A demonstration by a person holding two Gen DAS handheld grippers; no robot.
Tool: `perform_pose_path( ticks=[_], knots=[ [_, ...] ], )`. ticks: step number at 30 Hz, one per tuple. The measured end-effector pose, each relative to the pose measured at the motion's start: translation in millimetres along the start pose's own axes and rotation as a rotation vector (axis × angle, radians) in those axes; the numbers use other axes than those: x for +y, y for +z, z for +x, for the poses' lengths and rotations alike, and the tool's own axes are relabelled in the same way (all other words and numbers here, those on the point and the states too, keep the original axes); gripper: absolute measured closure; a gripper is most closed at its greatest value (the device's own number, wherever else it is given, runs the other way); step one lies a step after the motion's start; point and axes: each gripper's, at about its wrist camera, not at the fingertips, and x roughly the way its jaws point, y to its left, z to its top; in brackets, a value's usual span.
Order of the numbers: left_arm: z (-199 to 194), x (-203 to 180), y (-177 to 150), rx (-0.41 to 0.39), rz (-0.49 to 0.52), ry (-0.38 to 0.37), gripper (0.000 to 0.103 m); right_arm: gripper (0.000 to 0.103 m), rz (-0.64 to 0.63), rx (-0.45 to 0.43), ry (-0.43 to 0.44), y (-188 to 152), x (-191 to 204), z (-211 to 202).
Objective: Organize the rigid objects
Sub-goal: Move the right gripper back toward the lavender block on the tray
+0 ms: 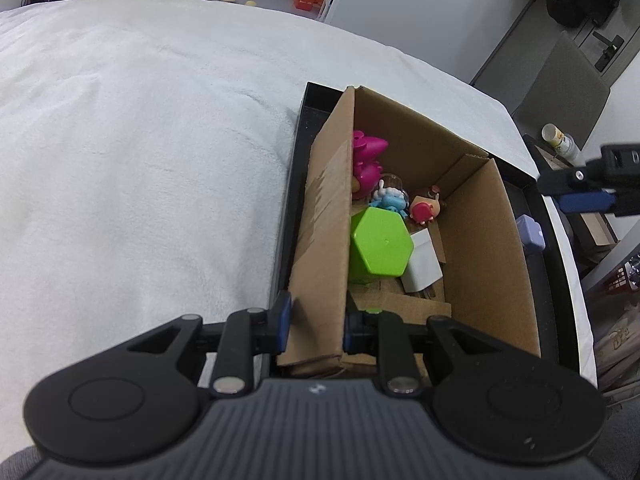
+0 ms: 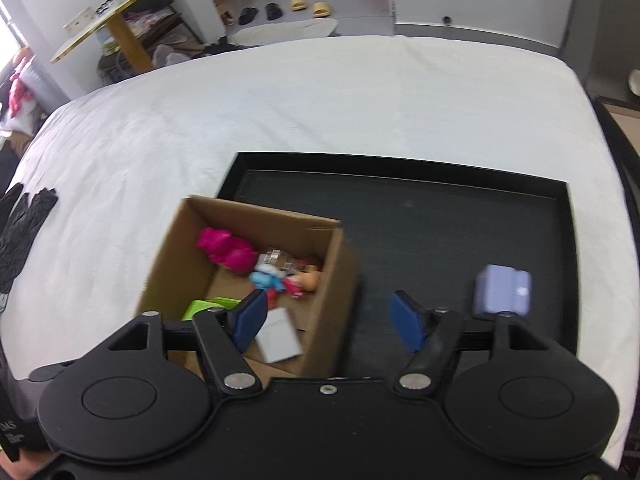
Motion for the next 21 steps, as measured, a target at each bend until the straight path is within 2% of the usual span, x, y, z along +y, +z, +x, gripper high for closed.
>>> perform_pose_path(
  ticks=[2, 4, 9, 21],
  knots=[
    [0, -1, 0, 0.0, 0.003, 0.007, 0.081, 0.032, 0.016, -0.003, -0.009, -3, -11, -1],
    [0, -2, 0, 0.0, 0.006, 0.013, 0.081, 0.025, 0.032, -0.014, -0.029, -6, -22, -3],
    [0, -5, 1, -0.002, 0.012, 0.027, 0.082, 0.021, 0.067, -0.034, -0.063, -11, -47, -5],
    [-1, -12, 1, -0.003, 0.028, 0.059, 0.084, 0.02, 0.248, -0.035, -0.078, -9, -114, 14]
  ],
)
